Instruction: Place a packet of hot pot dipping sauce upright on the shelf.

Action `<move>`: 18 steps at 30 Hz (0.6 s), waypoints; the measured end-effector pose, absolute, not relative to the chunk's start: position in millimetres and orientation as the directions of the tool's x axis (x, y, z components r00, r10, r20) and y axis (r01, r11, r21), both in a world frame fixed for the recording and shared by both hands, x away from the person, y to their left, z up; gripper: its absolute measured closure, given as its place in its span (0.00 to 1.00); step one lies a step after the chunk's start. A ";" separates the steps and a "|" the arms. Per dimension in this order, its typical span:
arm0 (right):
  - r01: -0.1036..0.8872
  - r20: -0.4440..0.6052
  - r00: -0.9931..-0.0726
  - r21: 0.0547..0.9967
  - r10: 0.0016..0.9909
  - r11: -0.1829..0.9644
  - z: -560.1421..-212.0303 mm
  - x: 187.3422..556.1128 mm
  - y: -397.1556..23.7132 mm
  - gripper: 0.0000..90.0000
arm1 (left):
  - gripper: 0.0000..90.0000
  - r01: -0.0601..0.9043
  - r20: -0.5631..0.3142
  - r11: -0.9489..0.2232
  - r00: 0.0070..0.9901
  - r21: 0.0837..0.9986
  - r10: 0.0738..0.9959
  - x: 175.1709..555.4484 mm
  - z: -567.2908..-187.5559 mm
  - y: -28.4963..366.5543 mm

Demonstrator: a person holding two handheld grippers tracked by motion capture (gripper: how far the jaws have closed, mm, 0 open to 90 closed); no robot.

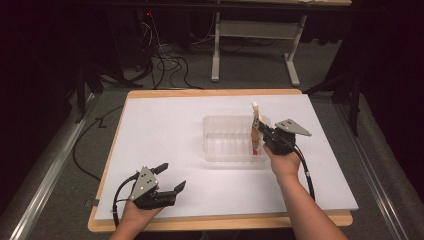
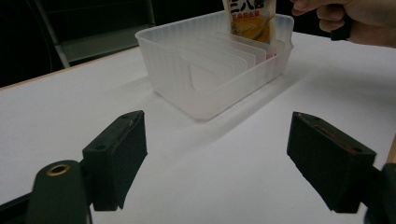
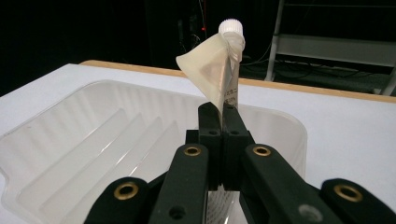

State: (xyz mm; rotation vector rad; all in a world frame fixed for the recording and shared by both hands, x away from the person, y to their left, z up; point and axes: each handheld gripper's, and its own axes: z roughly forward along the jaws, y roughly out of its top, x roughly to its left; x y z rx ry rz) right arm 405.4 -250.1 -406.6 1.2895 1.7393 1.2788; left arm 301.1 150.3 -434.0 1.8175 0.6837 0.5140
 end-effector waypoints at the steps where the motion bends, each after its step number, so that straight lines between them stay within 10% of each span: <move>1: 0.341 0.068 -0.335 0.939 0.940 0.054 -407.6 404.3 -250.3 1.00 | 0.23 0.207 0.021 -0.259 0.742 0.943 0.670 301.2 -434.2 150.1; 18: 0.354 0.059 -0.364 0.932 0.930 0.079 -419.5 385.8 -253.0 0.98 | 0.23 0.206 0.025 -0.269 0.749 0.941 0.662 301.8 -434.7 148.5</move>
